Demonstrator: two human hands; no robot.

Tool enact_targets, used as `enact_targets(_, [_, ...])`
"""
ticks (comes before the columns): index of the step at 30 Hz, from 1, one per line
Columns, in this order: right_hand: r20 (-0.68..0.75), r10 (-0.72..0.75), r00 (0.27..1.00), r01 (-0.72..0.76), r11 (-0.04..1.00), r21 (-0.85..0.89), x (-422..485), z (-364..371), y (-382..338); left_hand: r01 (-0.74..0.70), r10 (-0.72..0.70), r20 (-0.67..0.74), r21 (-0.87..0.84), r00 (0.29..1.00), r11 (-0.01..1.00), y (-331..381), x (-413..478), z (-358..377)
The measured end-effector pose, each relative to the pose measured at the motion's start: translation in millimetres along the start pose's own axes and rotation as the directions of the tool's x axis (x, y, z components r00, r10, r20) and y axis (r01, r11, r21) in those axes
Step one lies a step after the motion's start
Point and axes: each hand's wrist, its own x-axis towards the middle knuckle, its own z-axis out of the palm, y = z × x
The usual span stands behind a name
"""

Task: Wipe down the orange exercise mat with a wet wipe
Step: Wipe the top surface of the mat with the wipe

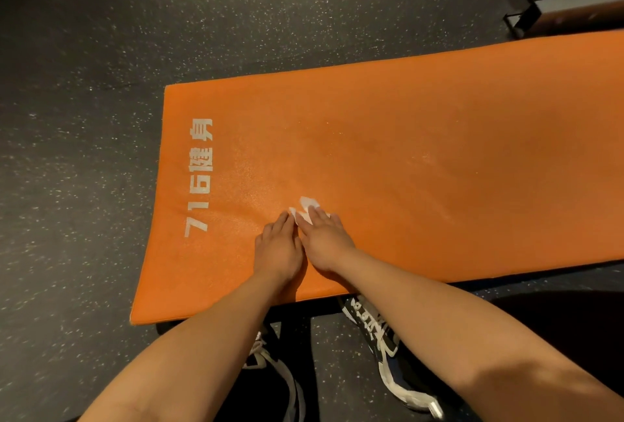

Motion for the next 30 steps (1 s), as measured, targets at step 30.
enact_targets(30, [-0.095,0.064,0.993,-0.067,0.997,-0.025,23,-5,26,0.061,-0.059,-0.056,0.035,0.997,0.998,-3,19,20])
